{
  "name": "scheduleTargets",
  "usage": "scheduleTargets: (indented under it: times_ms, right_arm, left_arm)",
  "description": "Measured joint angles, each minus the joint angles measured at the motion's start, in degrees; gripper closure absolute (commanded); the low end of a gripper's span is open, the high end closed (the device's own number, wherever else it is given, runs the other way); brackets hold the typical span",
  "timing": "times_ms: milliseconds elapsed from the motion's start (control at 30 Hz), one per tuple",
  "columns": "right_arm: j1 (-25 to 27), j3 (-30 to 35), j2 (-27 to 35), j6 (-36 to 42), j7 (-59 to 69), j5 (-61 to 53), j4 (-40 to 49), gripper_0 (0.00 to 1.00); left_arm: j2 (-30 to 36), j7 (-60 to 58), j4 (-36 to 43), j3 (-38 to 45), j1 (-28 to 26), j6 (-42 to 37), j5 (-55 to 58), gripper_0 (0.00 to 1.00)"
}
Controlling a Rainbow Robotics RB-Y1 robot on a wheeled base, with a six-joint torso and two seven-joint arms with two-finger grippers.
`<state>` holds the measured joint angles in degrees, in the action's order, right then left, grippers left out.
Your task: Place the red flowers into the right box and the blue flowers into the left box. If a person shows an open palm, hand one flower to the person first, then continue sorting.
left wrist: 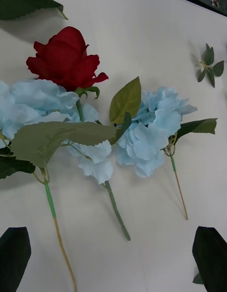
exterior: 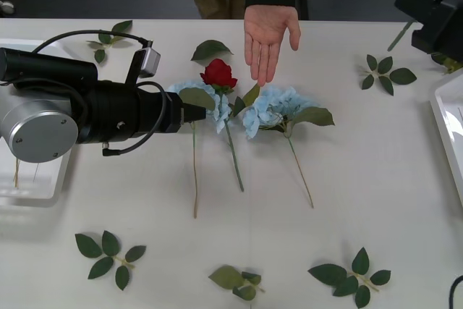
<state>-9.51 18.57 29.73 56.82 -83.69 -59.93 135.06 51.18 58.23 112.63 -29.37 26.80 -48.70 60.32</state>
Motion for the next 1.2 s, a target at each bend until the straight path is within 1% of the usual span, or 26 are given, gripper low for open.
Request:
scheduleTargets:
  times_ms: [100,233,433,500,633,733,900,1200]
  right_arm:
    - [0.0,-4.0,-3.4,0.0,1.3,10.6,4.8,1.0]
    - [-0.3,-10.2,-6.1,0.0,1.7,21.2,6.9,1.0]
    - [-2.7,-17.2,-7.7,0.1,4.3,32.8,6.1,1.0]
    - [-4.2,-18.9,-8.5,0.1,5.8,36.6,4.9,1.0]
    - [-7.7,-22.8,-10.7,0.1,6.6,47.9,1.5,1.0]
    - [-10.1,-24.6,-12.1,-0.7,7.7,49.9,-1.9,1.0]
    - [-13.0,-25.1,-13.0,-3.3,9.9,50.7,-7.2,1.0]
    - [-14.0,-25.1,-13.0,-3.5,9.9,50.7,-9.2,1.0]
  left_arm:
    - [0.0,0.0,0.0,0.0,0.0,0.0,0.0,0.0]
    - [0.0,0.0,0.0,0.0,0.0,0.0,0.0,0.0]
    - [0.0,0.0,0.0,0.0,0.0,0.0,0.0,0.0]
    - [0.0,0.0,0.0,0.0,0.0,0.0,-0.1,0.0]
    - [0.0,0.0,0.0,0.0,0.0,0.0,-0.1,0.0]
    - [0.0,0.0,0.0,0.0,0.0,0.0,-0.1,0.0]
    - [0.0,0.0,0.0,0.0,0.0,0.0,-0.1,0.0]
    - [0.0,0.0,0.0,0.0,0.0,0.0,-0.1,0.0]
